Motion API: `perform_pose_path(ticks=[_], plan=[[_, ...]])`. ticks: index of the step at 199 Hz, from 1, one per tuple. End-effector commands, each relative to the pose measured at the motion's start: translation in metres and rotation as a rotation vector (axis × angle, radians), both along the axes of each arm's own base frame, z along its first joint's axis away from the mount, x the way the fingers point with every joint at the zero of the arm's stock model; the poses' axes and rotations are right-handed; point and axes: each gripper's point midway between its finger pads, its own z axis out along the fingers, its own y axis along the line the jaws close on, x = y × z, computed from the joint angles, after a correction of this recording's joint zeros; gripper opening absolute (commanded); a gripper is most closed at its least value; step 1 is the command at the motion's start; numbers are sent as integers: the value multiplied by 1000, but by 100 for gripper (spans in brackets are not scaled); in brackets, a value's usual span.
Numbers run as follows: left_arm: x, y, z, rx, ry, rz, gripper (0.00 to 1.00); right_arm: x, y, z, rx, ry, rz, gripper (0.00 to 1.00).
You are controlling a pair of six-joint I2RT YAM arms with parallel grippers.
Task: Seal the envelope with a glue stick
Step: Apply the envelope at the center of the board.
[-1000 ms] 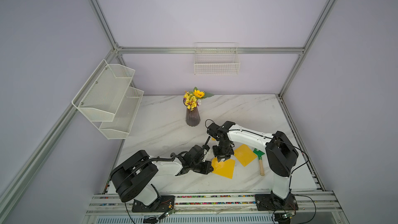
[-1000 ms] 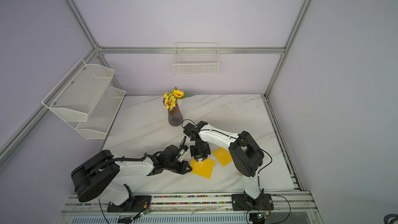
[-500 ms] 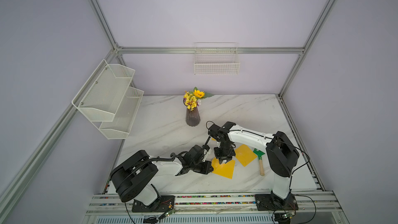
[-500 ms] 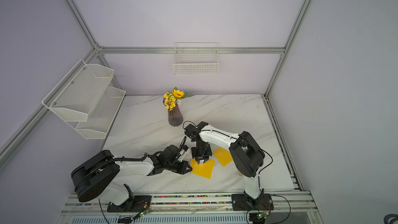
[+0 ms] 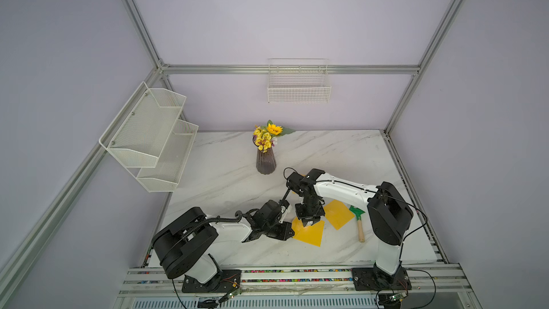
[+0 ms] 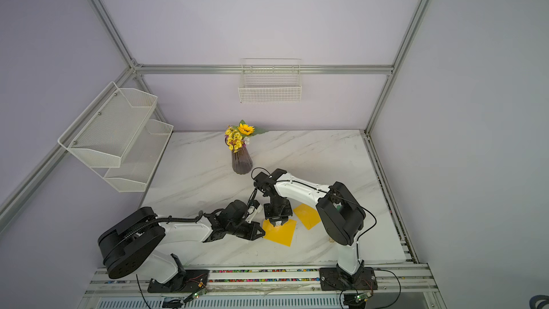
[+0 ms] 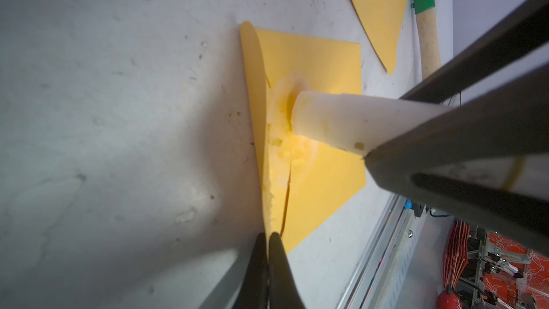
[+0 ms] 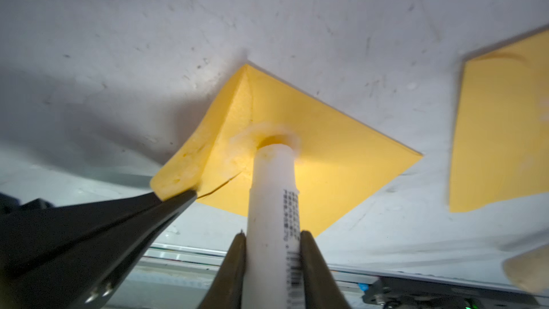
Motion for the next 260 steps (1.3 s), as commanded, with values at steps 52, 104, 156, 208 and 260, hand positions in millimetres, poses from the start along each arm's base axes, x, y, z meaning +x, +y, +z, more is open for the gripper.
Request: perform_pose_path(ticks=[52, 104, 156, 208, 260], plan=[[-5, 9, -12, 47, 12, 3, 3, 24, -42, -6, -269, -155, 26, 0], [-4, 9, -11, 51, 11, 3, 3, -21, 22, -4, 127, 86, 22, 0], [-6, 10, -13, 57, 18, 0, 3, 0, -47, -9, -279, -40, 68, 0], [-5, 10, -12, 50, 11, 5, 3, -27, 45, -12, 193, 109, 24, 0], [-4, 12, -9, 60, 4, 10, 3, 2, -34, -6, -240, -101, 29, 0]])
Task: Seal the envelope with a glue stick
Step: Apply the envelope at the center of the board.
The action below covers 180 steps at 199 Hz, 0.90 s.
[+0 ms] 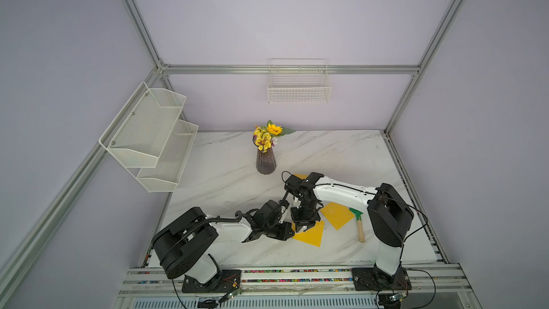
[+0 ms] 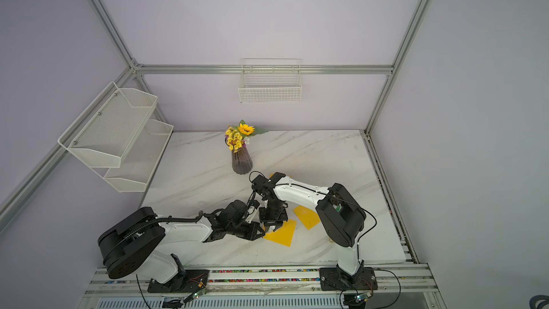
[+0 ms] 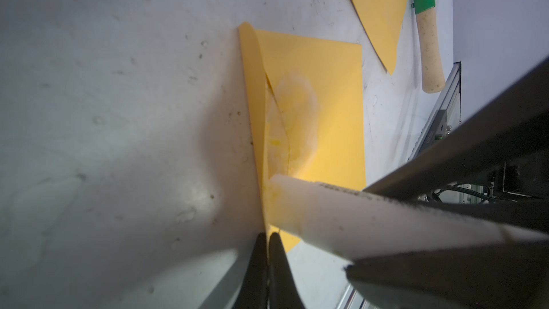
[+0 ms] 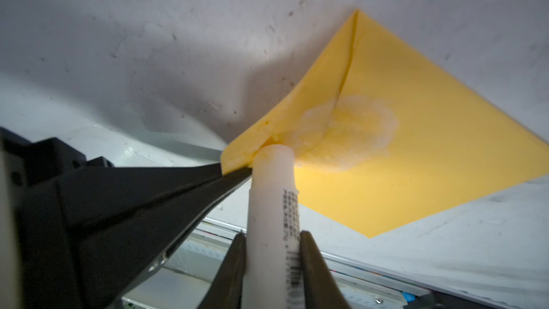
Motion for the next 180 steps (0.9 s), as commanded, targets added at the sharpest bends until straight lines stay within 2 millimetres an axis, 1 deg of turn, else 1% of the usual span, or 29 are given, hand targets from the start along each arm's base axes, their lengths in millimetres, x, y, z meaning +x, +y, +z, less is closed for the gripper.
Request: perform_pose_path(ticks=[1, 8, 15, 26, 41, 55, 62, 65, 78, 101, 114, 124, 131, 143, 161, 180], plan=[[-3, 11, -8, 59, 4, 9, 3, 19, -55, -5, -310, -153, 17, 0], [-3, 12, -8, 68, 3, 11, 3, 22, -63, 2, -342, -179, 13, 0], [-3, 13, -8, 77, 5, 12, 3, 24, -63, 7, -322, -191, 5, 0], [-4, 16, -8, 87, 2, 19, 3, 26, -56, 15, -239, -203, -21, 0], [-2, 18, -3, 97, -6, 24, 3, 30, -43, 32, -124, -231, -65, 0], [-2, 24, 2, 129, -20, 21, 3, 35, -38, 49, -40, -252, -107, 0], [-3, 29, 0, 161, -22, 19, 3, 36, -36, 56, 4, -260, -130, 0], [-1, 29, 8, 149, -44, 21, 3, 37, -35, 59, 25, -264, -138, 0], [-3, 39, 12, 191, -58, 21, 3, 40, -36, 69, 92, -266, -174, 0], [-10, 54, 18, 249, -59, 8, 4, 43, -46, 79, 143, -272, -212, 0], [-12, 63, 21, 278, -67, 18, 9, 47, -55, 80, 143, -284, -228, 0], [-11, 69, 24, 298, -79, 32, 19, 49, -61, 80, 138, -290, -238, 0], [-10, 71, 27, 307, -88, 39, 28, 49, -64, 81, 141, -292, -242, 0], [-6, 72, 37, 307, -112, 39, 35, 52, -68, 82, 149, -300, -249, 0], [3, 71, 53, 300, -150, 53, 40, 53, -72, 82, 151, -297, -250, 0], [14, 67, 67, 281, -180, 61, 40, 54, -75, 84, 156, -308, -251, 0]])
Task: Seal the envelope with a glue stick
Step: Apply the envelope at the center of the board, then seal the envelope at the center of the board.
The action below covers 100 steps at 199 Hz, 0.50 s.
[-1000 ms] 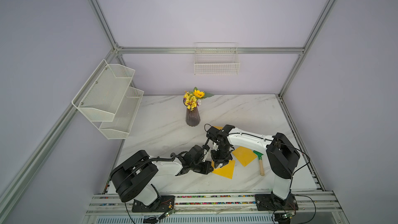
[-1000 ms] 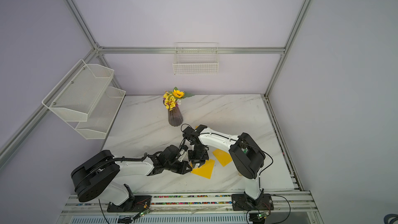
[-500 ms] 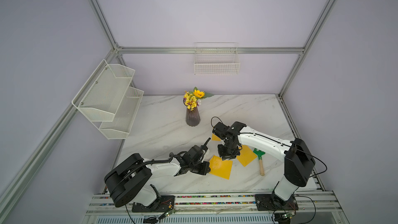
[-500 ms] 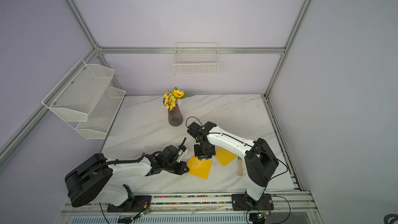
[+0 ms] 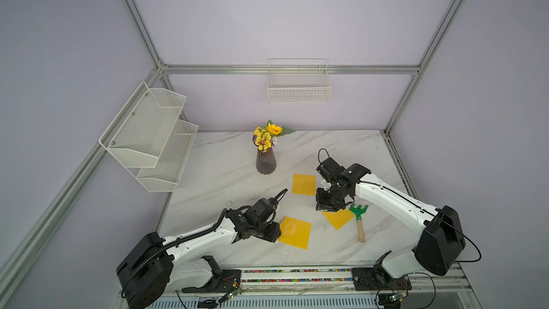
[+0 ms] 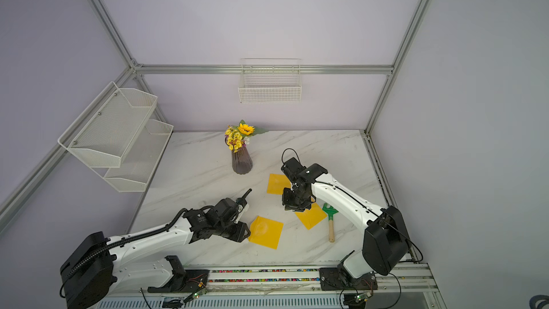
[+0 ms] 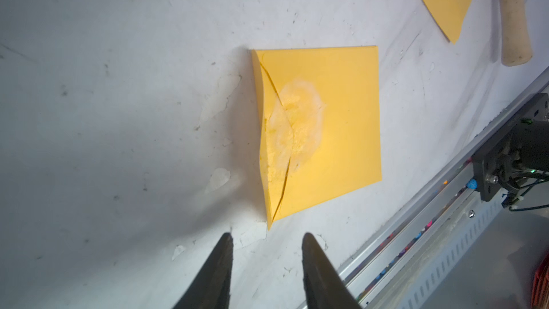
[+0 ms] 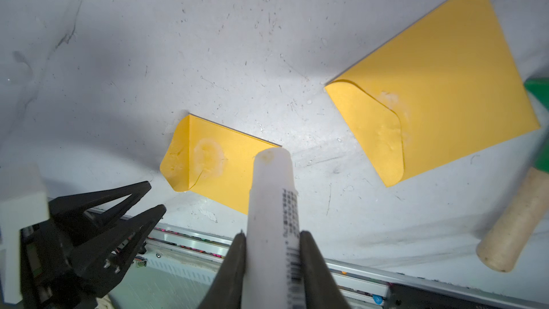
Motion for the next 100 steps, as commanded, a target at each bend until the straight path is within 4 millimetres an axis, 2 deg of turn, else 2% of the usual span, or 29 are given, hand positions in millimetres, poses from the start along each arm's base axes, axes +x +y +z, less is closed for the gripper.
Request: perform_pose_path(ticks=[1, 32, 100], plan=[[18, 0, 24, 1, -76, 8, 40, 3, 0, 9, 39, -40, 18, 0], [30, -5, 25, -6, -61, 16, 37, 0, -5, 8, 44, -37, 13, 0], [37, -16, 4, -18, -2, 9, 27, -3, -13, 9, 58, -40, 4, 0]])
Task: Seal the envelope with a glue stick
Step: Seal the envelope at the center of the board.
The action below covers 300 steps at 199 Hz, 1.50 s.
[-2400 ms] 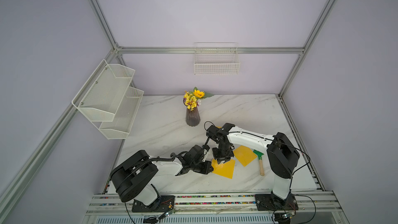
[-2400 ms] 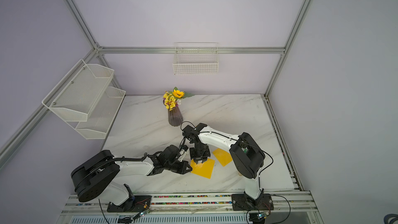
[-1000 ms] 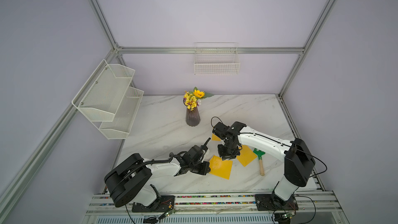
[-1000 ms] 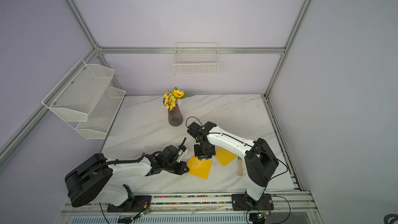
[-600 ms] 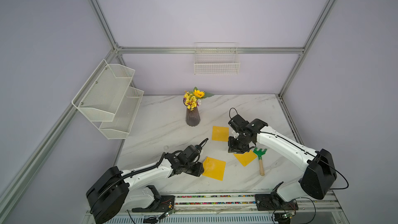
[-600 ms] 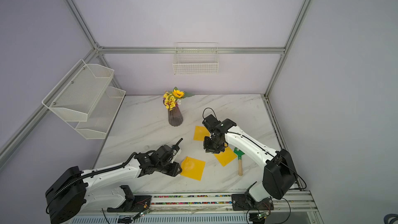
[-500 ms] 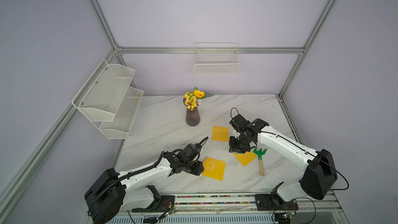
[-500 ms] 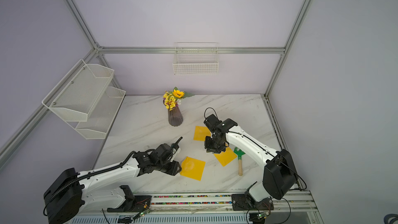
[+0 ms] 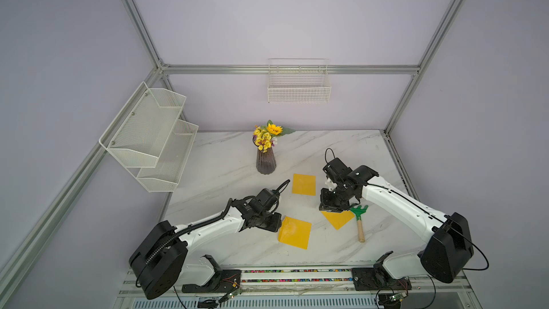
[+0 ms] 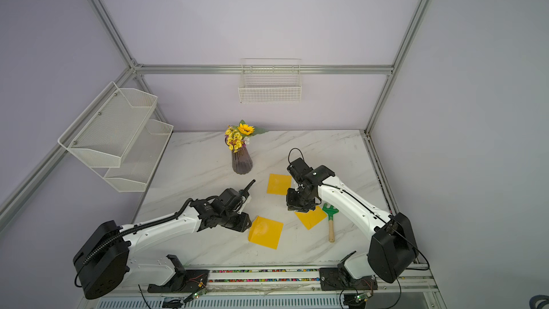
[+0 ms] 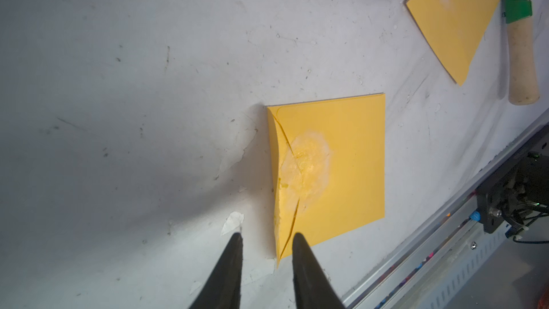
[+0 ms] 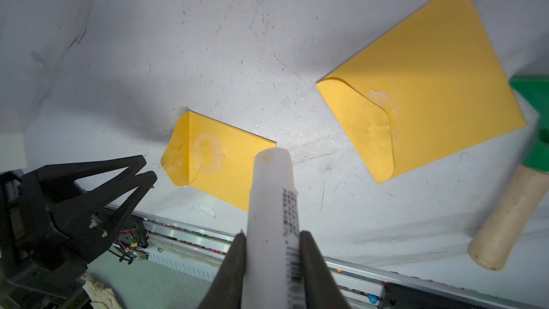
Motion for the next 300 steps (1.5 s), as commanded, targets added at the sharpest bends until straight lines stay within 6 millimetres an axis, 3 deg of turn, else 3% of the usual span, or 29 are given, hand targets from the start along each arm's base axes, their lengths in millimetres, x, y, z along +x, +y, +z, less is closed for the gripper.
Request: perform_pose_path(ticks=[1, 40, 139, 196, 218, 300], plan=[[9, -11, 8, -55, -25, -18, 27, 1, 1, 5, 29, -24, 13, 0], [12, -11, 5, -69, -26, -2, 17, -1, -3, 3, 27, -22, 9, 0], [8, -12, -7, -95, 23, 1, 10, -3, -6, 1, 28, -15, 3, 0], [10, -11, -11, -108, 32, 8, 10, -3, -7, 2, 28, -16, 6, 0], [10, -13, -9, -114, 42, 0, 6, -3, -9, 0, 23, -12, 2, 0], [1, 34, 3, 91, 27, 53, 3, -4, -16, -4, -8, -13, 7, 0]])
